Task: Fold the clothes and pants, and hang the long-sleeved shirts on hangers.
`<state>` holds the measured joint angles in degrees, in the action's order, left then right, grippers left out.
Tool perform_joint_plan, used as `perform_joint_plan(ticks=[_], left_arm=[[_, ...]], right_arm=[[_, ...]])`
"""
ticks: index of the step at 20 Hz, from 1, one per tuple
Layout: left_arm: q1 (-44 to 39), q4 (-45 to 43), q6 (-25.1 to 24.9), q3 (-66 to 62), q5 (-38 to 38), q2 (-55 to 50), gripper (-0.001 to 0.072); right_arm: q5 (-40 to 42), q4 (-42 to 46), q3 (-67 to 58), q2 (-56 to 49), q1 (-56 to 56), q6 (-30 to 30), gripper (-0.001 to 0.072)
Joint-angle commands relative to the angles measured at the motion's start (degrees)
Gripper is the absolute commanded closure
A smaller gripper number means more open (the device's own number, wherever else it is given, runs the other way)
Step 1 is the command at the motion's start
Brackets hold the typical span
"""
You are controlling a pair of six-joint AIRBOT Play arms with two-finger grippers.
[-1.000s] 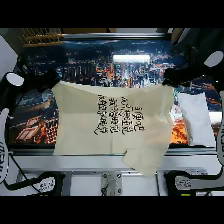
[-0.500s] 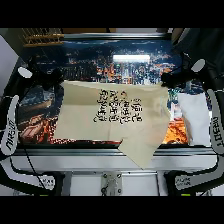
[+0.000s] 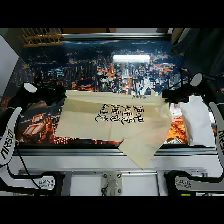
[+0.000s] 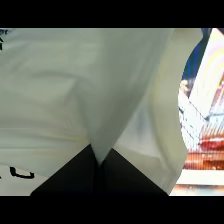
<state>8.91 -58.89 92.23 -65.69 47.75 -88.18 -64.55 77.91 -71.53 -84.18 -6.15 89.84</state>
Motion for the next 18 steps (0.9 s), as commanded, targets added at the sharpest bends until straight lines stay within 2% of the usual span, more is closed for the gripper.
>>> perform_joint_plan(ticks=[1, 5, 6, 7, 8, 9, 10, 12, 14, 16, 18], left_arm=[[-0.4, 0.1, -0.5, 5.4, -1.3, 0.4, 0.0702], [-0.6, 0.5, -0.5, 6.4, -1.2, 0.4, 0.0702], [-0.6, 0.5, -0.4, 6.4, -0.9, 0.5, 0.0681], [-0.6, 0.5, -0.3, 6.4, -0.7, 0.9, 0.041], [-0.4, 0.5, -0.3, 6.4, -0.8, 2.1, 0.02], [0.1, 0.5, -0.3, 6.4, -0.8, 4.1, 0.0201], [0.9, 0.2, -0.3, 6.4, -0.6, 6.6, 0.0202], [3.1, -3.2, -0.3, 6.5, 3.4, 12.5, 0.0202], [5.0, -10.9, 1.0, 8.7, 8.9, 18.4, 0.0202], [7.0, -16.8, 4.4, 15.1, 11.1, 23.9, 0.0202], [9.6, -17.6, 6.1, 23.6, 10.6, 28.7, 0.0202]], right_arm=[[1.4, 0.3, 7.7, 1.2, 0.6, 0.0, 0.0703], [3.1, -0.4, 10.6, 1.1, 1.4, 0.2, 0.0698], [3.1, -1.0, 10.6, 1.2, 1.3, 0.2, 0.0688], [3.1, -0.9, 10.5, 1.5, 1.3, 0.2, 0.0656], [2.9, -0.9, 10.4, 2.1, 1.2, 0.2, 0.0448], [2.4, -0.7, 9.7, 3.3, 1.0, 0.0, 0.0217], [1.4, -0.5, 8.8, 5.0, 0.4, 0.0, 0.0181], [-1.0, 0.2, 8.0, 10.8, -1.7, 0.0, 0.0181], [-3.5, 0.3, 8.1, 17.1, -3.8, 0.0, 0.0182], [-4.5, 0.4, 8.2, 22.6, -4.5, 0.0, 0.0182], [-4.3, 0.1, 8.2, 26.6, -4.5, 0.0, 0.0182]])
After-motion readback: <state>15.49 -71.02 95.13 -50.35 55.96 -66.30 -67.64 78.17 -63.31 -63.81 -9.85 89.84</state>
